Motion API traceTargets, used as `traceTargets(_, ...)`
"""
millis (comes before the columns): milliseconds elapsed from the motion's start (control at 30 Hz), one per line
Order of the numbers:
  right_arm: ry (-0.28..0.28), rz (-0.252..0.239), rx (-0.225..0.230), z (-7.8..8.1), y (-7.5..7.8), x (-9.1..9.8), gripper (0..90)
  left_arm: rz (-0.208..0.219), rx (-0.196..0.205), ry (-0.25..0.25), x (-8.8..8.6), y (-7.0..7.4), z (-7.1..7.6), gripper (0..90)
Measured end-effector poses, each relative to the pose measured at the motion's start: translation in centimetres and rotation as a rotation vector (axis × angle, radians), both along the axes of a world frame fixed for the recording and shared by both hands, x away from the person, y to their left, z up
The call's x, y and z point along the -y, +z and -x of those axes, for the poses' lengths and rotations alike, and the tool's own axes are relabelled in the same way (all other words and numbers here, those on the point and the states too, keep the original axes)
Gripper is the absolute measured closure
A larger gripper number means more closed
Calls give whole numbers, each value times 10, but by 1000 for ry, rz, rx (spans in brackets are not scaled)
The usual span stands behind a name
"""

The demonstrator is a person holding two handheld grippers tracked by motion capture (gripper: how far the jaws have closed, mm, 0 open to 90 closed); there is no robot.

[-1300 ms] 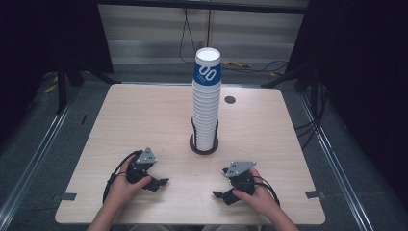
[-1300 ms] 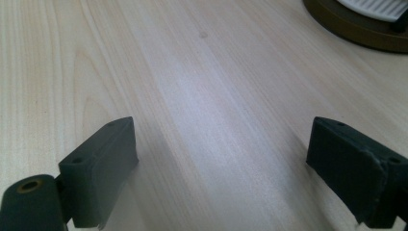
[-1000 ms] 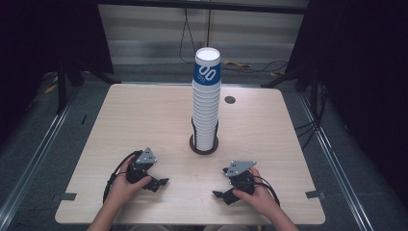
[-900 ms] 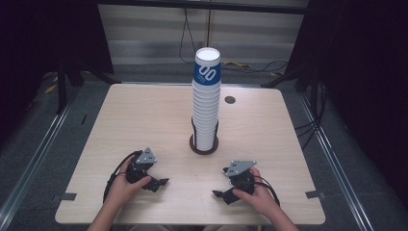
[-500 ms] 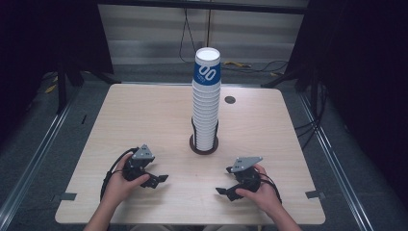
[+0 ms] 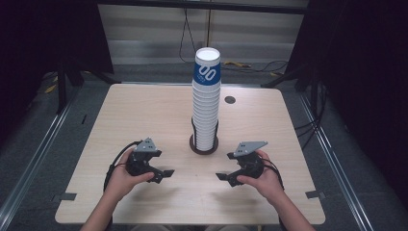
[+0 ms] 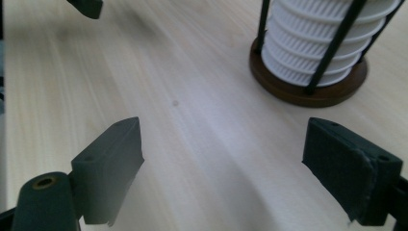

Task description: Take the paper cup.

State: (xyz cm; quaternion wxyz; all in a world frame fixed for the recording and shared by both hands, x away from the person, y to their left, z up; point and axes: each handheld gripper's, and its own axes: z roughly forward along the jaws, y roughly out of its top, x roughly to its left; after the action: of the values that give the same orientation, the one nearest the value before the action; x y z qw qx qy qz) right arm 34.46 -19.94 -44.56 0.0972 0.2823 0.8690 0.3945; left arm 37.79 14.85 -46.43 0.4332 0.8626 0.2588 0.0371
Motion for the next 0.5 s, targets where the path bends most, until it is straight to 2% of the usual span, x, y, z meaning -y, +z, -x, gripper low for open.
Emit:
traceTargets(33,-1,5,8,-1,2,0,131,2,2,-3,2,3,-2,90)
traceTargets(100,-9,-17,5,-4,5,0,131,20,-8,1,6,7,-4,91)
traceTargets(167,-33,-43,14,-8,10,1,132,0,-8,-4,9,14,-6,92)
traceTargets(200,-33,-43,14,-8,10,1,132,0,-8,-4,9,14,-6,91)
traceTargets(233,-37,-64,8,-10,13,0,131,2,-17,-1,11,19,-8,92)
traceTargets(333,-40,-69,10,-10,15,-1,132,16,-19,-1,11,23,-11,92)
traceTargets(400,-52,-64,27,-10,17,-3,132,22,-15,9,11,30,-13,92)
traceTargets(467,-60,-79,26,-11,20,-4,132,12,-5,14,11,38,-15,94)
traceTargets(500,-63,-83,34,-12,23,-5,132,20,-5,13,12,42,-16,97)
